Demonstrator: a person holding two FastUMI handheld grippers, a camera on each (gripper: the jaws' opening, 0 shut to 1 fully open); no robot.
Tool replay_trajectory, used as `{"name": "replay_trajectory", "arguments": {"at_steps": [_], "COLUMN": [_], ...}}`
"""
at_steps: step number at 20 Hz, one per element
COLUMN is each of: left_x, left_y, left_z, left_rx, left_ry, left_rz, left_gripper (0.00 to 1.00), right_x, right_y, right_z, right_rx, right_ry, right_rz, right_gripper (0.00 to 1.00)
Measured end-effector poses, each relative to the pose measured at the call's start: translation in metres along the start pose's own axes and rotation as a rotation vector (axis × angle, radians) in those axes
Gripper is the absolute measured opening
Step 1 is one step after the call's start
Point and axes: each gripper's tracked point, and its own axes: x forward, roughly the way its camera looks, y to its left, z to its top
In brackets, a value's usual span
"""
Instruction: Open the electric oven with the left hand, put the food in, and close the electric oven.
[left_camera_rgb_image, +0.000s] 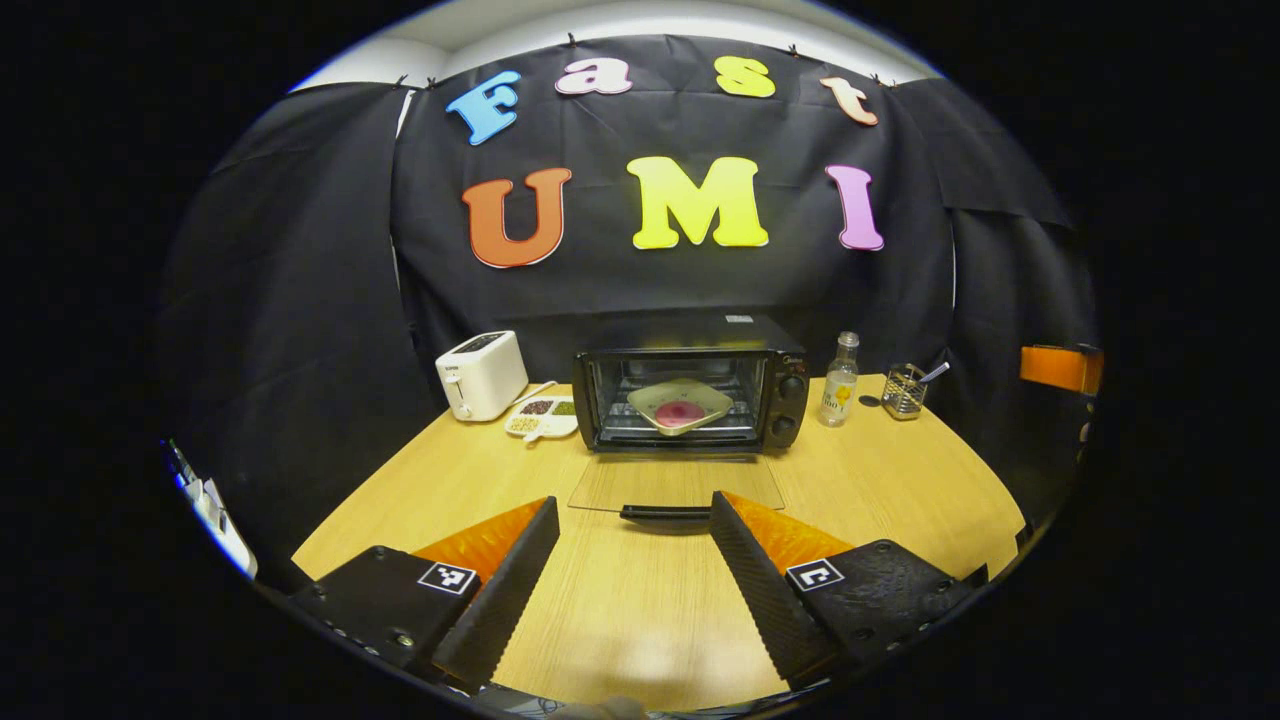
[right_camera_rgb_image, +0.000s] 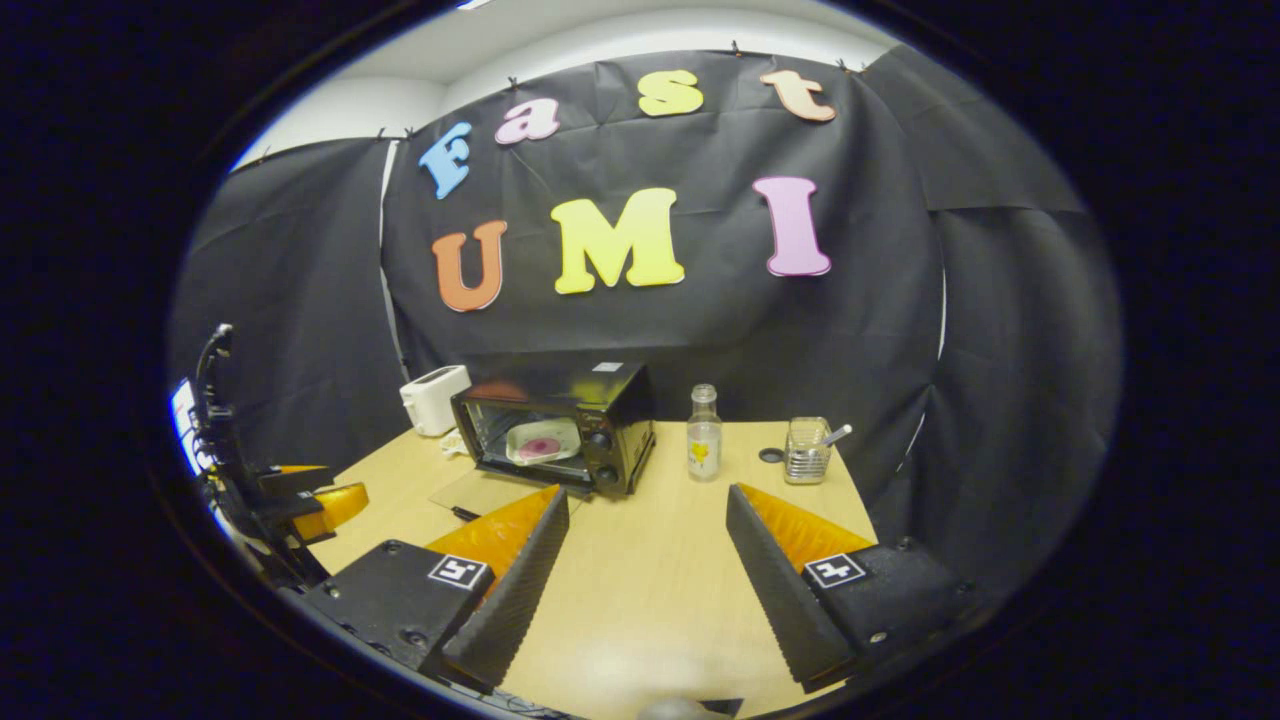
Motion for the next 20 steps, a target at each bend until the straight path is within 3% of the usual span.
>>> {"name": "replay_trajectory", "arguments": {"at_steps": [5, 8, 13, 20], "left_x": [0.029, 0.052, 0.100, 0.151], "left_y": [-0.031, -0.048, -0.054, -0.048], "left_z": [-0.028, -0.049, -0.082, -0.113], "left_rx": [0.025, 0.042, 0.072, 0.085], "left_ry": [0.073, 0.112, 0.176, 0.246], "left_rz": [-0.034, -0.091, -0.152, -0.187], "left_gripper": [0.97, 0.97, 0.96, 0.97], "right_x": [-0.015, -0.020, -0.030, -0.025], "right_y": [-0.035, -0.047, -0.042, -0.026], "right_z": [0.007, 0.012, 0.017, 0.006], "right_rx": [0.026, 0.039, 0.022, 0.093], "right_ry": [0.008, 0.012, 0.026, 0.067], "right_rz": [-0.044, -0.113, -0.208, -0.308], "right_gripper": [1.00, 1.00, 1.00, 1.00]}}
